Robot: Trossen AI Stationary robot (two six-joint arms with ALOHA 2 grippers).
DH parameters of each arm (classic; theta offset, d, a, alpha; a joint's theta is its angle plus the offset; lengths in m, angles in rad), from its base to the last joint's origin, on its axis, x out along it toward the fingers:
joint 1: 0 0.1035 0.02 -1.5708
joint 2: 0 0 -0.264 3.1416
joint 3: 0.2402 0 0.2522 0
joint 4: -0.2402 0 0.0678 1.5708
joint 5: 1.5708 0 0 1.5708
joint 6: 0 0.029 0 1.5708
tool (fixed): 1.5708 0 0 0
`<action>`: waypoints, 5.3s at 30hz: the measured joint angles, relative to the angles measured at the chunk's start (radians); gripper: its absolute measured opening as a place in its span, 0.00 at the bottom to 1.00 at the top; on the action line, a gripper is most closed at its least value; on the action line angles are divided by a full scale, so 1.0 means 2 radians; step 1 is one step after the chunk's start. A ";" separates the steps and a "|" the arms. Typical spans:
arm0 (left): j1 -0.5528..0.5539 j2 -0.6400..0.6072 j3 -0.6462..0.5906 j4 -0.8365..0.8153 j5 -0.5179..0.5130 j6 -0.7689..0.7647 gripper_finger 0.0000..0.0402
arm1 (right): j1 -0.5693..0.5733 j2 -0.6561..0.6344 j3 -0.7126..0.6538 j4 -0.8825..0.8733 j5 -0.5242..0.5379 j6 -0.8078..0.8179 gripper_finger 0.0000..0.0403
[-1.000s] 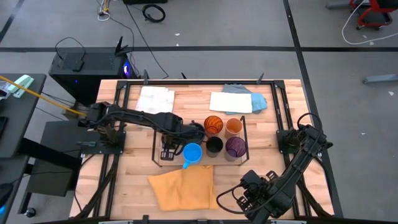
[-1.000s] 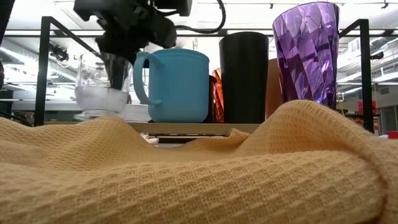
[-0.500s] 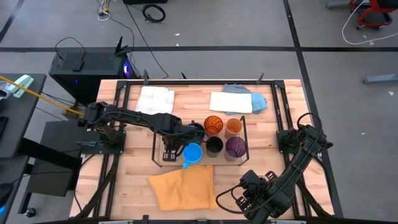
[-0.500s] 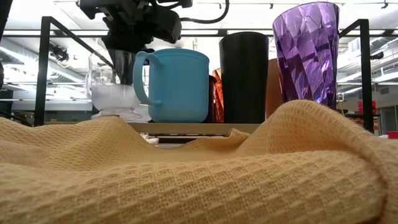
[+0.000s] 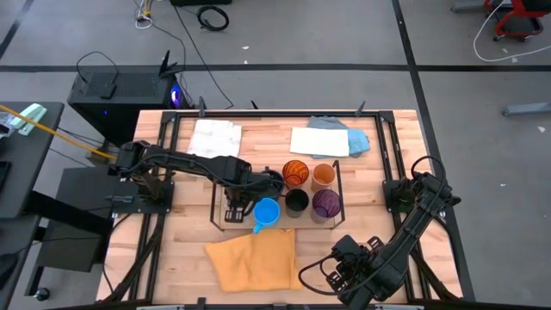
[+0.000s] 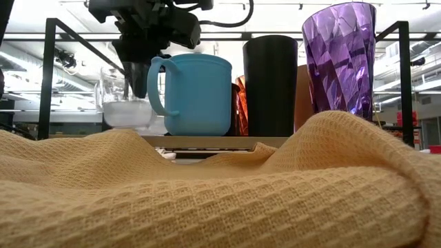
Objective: Stack small to large cups/mugs on shelf
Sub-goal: Put the transparent cup on the shelf aligned with the other transparent cup, then return to Home Position
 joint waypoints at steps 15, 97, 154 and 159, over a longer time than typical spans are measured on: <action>0.001 0.000 0.000 -0.019 0.000 0.002 0.26 | 0.000 0.000 0.000 0.000 0.000 0.000 0.39; 0.141 -0.705 -0.609 0.787 -0.031 -0.106 0.17 | -0.134 -0.278 -0.166 0.116 0.182 -0.144 0.38; 0.010 -0.796 -0.687 0.721 -0.094 -0.075 0.10 | -0.187 -0.278 -0.166 0.148 0.166 -0.170 0.38; 0.010 -0.796 -0.687 0.707 -0.083 -0.079 0.07 | -0.188 -0.278 -0.166 0.148 0.166 -0.170 0.38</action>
